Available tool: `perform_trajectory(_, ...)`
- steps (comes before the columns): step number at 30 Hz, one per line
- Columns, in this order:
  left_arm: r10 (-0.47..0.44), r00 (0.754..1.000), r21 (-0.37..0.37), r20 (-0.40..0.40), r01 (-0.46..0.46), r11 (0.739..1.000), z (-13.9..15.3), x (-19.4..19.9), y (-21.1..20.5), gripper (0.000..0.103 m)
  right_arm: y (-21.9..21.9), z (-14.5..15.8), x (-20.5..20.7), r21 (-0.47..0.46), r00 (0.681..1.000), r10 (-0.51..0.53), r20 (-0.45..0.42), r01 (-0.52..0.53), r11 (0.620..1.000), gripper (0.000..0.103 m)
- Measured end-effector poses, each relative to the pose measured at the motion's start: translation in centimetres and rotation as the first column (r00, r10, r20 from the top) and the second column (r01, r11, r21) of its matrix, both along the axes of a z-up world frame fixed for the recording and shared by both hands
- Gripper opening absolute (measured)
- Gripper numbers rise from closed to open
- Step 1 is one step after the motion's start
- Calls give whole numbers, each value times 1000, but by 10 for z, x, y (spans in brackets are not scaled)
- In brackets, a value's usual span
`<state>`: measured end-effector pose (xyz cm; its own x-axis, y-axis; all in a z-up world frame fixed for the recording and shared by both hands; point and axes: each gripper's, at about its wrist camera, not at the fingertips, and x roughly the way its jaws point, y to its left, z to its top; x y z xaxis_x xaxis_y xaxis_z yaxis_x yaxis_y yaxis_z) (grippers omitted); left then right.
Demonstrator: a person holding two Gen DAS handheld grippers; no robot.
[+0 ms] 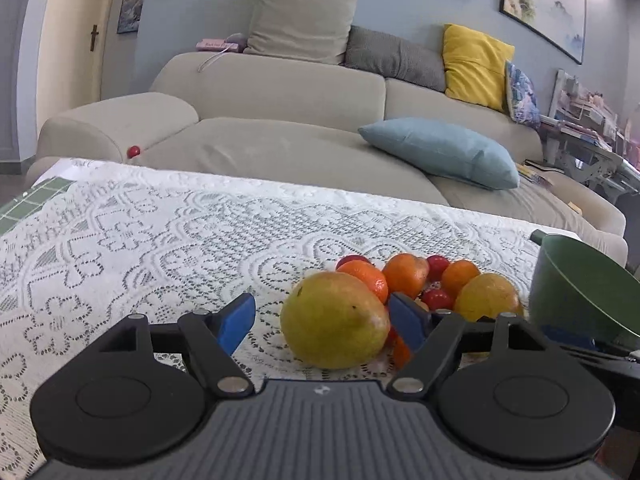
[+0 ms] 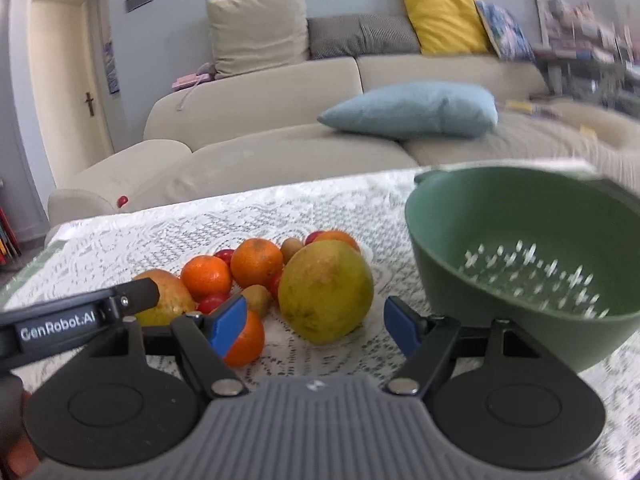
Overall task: Organize fruits
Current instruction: 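Move the left gripper to the large yellow-green pear and close on it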
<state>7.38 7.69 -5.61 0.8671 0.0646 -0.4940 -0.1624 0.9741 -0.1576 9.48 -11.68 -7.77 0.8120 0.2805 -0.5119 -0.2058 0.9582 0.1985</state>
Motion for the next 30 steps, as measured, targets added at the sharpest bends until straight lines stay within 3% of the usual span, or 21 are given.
perform_trajectory(3,21,1000,-41,-19,-22,999,-3,4,5,89,0,-6,9,44,998,-47,-43,49,998,81)
perform_trajectory(16,0,999,-235,-51,-12,972,-19,18,20,92,0,-20,32,169,993,-77,-88,91,981,80)
perform_trajectory(22,-12,998,-243,-55,-1,970,-26,24,18,92,-1,-22,37,198,993,-86,-87,102,975,72)
perform_trajectory(24,-16,998,-233,-56,3,972,-27,25,15,91,0,-23,38,184,992,-89,-90,104,978,63)
perform_trajectory(28,-14,998,-233,-54,1,973,-27,24,16,80,-3,-24,37,174,993,-81,-85,95,980,62)
perform_trajectory(30,-23,998,-234,-56,9,972,-27,25,17,80,-3,-24,36,166,994,-75,-81,88,982,61)
